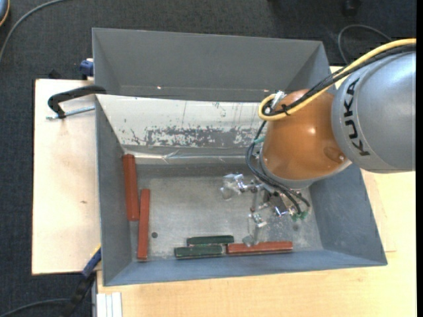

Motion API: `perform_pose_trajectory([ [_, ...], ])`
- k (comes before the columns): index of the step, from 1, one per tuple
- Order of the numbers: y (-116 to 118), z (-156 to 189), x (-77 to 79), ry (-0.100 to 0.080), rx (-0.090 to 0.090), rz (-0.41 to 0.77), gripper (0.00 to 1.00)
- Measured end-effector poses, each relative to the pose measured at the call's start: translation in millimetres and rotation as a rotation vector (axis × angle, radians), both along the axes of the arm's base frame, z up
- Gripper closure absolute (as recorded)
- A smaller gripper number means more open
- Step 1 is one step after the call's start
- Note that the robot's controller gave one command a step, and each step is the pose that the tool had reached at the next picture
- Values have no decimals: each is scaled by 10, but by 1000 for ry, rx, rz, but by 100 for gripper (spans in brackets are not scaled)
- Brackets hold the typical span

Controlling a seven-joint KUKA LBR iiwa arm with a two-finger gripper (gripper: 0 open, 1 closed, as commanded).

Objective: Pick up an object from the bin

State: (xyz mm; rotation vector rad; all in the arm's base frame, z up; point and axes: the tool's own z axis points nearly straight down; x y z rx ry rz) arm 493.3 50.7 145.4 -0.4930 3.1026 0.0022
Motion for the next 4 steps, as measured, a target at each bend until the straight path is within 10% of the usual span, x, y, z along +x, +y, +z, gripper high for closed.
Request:
perform_pose_trajectory([
  [2,420,-225,-24,-1,0,204,0],
  [3,634,-218,-3,-5,2,113,0],
  [4,708,-743,-19,-3,0,358,0],
])
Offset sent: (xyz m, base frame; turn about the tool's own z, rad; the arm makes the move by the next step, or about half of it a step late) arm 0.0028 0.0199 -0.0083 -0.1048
